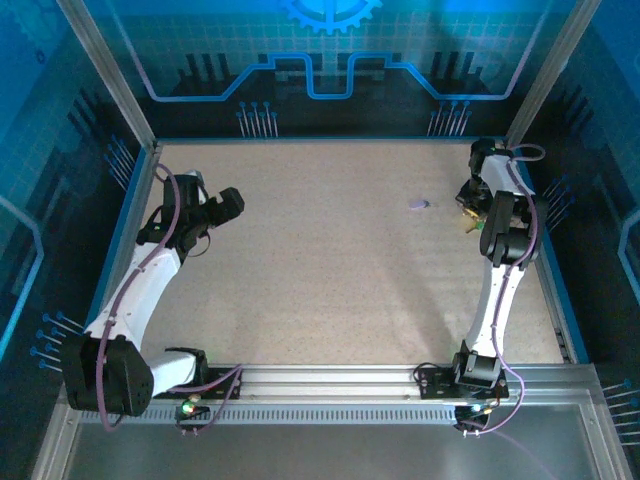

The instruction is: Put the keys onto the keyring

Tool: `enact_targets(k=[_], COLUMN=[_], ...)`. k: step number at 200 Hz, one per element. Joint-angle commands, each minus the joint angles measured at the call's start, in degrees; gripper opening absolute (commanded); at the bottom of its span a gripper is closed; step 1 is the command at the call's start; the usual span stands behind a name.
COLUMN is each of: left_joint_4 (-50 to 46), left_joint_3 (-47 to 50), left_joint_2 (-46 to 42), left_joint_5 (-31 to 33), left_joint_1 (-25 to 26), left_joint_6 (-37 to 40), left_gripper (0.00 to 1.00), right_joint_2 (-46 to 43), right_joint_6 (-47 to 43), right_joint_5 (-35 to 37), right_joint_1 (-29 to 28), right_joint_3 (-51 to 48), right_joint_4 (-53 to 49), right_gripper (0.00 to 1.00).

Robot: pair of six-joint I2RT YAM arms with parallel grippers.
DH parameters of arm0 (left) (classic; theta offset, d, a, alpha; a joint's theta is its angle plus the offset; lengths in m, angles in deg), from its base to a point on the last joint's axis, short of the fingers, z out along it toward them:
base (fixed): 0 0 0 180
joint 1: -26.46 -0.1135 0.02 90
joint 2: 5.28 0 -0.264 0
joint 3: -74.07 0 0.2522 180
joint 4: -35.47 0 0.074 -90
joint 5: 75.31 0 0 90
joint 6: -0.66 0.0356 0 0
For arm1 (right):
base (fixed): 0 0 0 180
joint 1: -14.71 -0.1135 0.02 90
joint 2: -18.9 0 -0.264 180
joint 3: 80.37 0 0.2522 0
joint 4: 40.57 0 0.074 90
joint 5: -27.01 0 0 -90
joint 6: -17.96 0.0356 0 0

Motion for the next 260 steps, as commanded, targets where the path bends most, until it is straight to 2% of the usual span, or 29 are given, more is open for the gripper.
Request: enact_targets(k=[1, 94, 144, 168, 184, 214, 260], left_joint_4=[-0.6, 2.8, 13.2, 21.9, 25.7, 31.5, 39.0], left_joint_3=[-0.8, 1.0, 4.8, 8.9, 11.0, 15.9, 22.0], left_joint_2=[-1.5, -3.2, -6.6, -9.8, -12.7, -19.1, -20.7], left_joint_5=[-0.9, -4.0, -16.9, -21.7, -23.5, -26.6, -27.1], left_joint_1=[0.3, 0.5, 1.1, 3.1, 5.3, 14.0, 24.7], left_joint_6=[0.2, 0.7, 2.3, 4.9, 8.5, 21.3, 30.2], left_gripper=[0.99, 0.99, 0.99, 0.97, 0.95, 0.95, 0.81], right_joint_2=[-4.2, -21.2, -29.8, -34.1, -37.3, -43.0, -46.0], right_joint_6=[1.7, 3.4, 6.8, 11.1, 14.4, 20.2, 26.0], right_joint_5=[-0.6, 2.9, -0.6, -2.4, -5.0, -7.0, -12.4], right_joint_1=[-0.4, -5.3, -8.6, -11.2, -13.3, -19.0, -28.0], right_joint_3=[-2.7, -10.9, -16.3, -19.7, -22.1, -26.8, -30.3], right_joint_4=[0.1, 3.6, 4.8, 4.2, 4.1, 5.3, 8.7], right_gripper=[0.0, 0.0, 0.0, 0.0, 0.0, 0.0, 0.0])
